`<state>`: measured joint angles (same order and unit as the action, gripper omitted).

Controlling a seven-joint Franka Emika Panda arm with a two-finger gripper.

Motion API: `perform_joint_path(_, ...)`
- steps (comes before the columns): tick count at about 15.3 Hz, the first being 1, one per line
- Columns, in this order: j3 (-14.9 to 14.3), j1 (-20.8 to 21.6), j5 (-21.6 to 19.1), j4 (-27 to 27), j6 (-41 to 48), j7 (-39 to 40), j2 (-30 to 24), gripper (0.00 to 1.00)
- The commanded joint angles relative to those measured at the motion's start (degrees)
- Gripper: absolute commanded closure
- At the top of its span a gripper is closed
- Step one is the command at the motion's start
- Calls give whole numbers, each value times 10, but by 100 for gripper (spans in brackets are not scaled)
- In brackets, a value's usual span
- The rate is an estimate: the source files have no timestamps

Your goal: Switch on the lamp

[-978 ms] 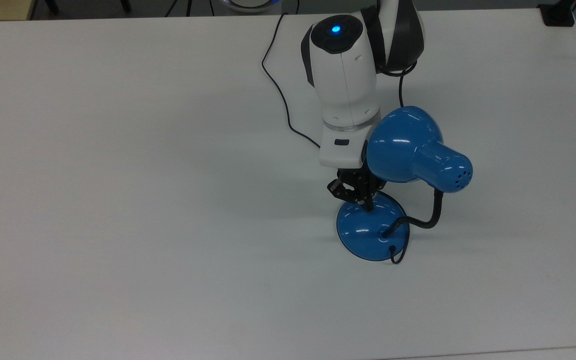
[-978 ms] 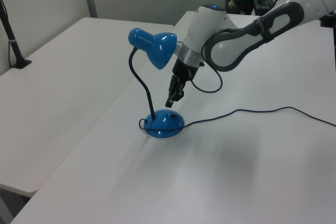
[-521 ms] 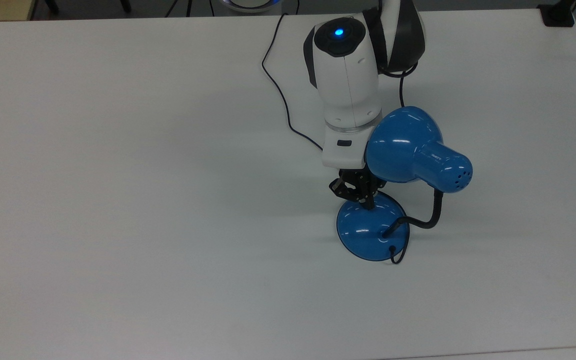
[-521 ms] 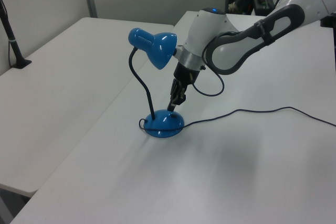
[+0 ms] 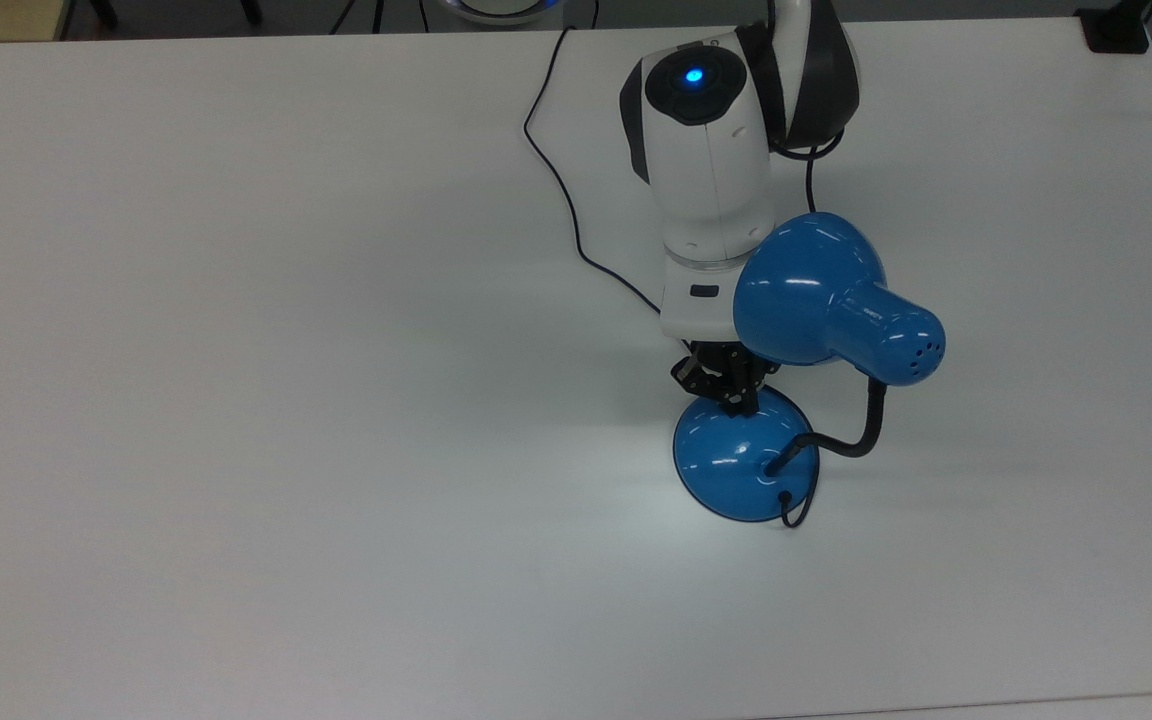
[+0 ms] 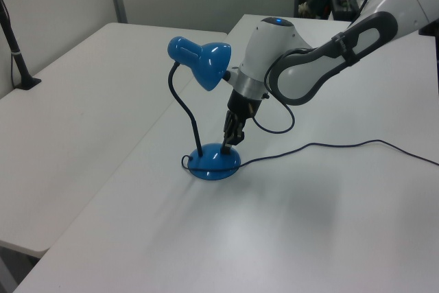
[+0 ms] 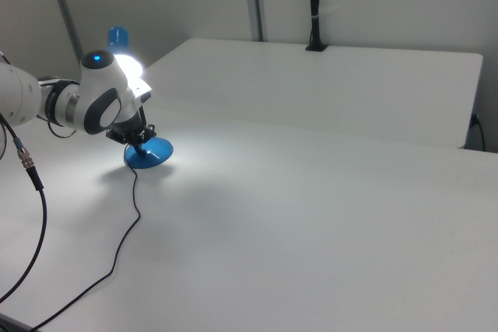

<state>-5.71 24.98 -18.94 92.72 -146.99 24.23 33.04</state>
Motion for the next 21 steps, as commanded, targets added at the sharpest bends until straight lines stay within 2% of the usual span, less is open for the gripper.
perform_joint_path(1, -7, 14, -2, 2, 7, 7, 8, 100)
perform_joint_path(6, -11, 13, -1, -11, 9, 9, 16, 100)
perform_joint_path(9, -10, 7, -3, 37, 46, -35, -56, 100)
perform_joint_path(11, -11, -10, 4, 61, 126, -82, -125, 100)
perform_joint_path(12, -9, -33, 20, 62, 191, -99, -160, 100)
perform_joint_path(14, -6, -62, 83, 54, 328, -148, -221, 100)
perform_joint_path(16, -4, -82, 139, 39, 424, -201, -265, 100)
perform_joint_path(18, -4, -107, 154, 16, 518, -212, -287, 97)
perform_joint_path(19, -4, -125, 155, 7, 552, -208, -295, 93)
perform_joint_path(20, -4, -144, 154, 2, 575, -197, -302, 76)
perform_joint_path(21, -4, -163, 154, 1, 588, -175, -309, 29)
